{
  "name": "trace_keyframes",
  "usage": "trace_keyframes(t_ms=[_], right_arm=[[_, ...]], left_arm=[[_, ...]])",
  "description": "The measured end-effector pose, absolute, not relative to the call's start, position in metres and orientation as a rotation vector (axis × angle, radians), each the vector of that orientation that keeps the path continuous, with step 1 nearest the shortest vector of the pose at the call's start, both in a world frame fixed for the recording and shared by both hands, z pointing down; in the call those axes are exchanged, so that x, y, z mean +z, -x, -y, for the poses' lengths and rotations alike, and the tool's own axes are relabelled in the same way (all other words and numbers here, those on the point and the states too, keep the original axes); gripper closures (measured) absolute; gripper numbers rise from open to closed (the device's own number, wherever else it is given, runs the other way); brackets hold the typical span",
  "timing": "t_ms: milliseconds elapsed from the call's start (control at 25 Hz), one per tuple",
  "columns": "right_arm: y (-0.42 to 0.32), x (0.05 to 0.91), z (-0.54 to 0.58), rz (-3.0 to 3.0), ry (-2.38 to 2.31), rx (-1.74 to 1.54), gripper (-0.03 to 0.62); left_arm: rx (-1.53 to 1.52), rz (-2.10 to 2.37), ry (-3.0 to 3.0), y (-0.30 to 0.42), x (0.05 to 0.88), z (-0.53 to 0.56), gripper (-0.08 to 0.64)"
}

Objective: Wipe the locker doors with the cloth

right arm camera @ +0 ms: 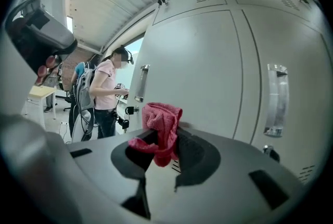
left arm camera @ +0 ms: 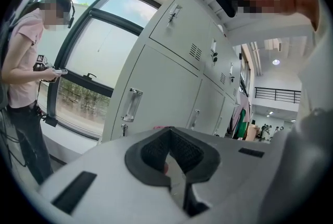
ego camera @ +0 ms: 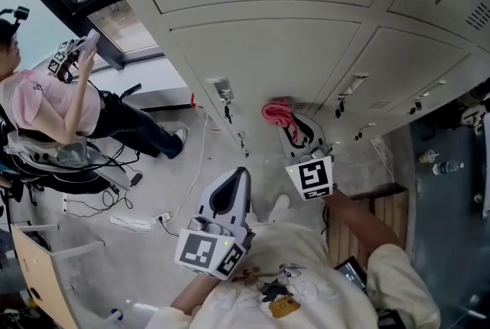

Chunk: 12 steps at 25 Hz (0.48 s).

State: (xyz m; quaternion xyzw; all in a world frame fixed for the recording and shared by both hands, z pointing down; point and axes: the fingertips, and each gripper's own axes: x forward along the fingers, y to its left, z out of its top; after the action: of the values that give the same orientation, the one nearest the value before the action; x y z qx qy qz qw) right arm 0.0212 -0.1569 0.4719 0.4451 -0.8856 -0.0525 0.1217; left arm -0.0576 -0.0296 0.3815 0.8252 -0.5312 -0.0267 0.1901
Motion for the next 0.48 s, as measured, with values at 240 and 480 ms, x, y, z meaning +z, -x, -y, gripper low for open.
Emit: trace_keyframes(t_ms=[240,480], right_arm=[[0.028,0.489,0.156,2.646,-1.187,-0.082,0.491],[0.056,0.506,0.165,2.654,-1.171,0.003,0.491]], left_arm=[[-0.062,1.562,-2.280,0.074,0.386,0.025,0.554],[-0.051,1.600,-2.261,0.082,0.387,0.021,0.554]])
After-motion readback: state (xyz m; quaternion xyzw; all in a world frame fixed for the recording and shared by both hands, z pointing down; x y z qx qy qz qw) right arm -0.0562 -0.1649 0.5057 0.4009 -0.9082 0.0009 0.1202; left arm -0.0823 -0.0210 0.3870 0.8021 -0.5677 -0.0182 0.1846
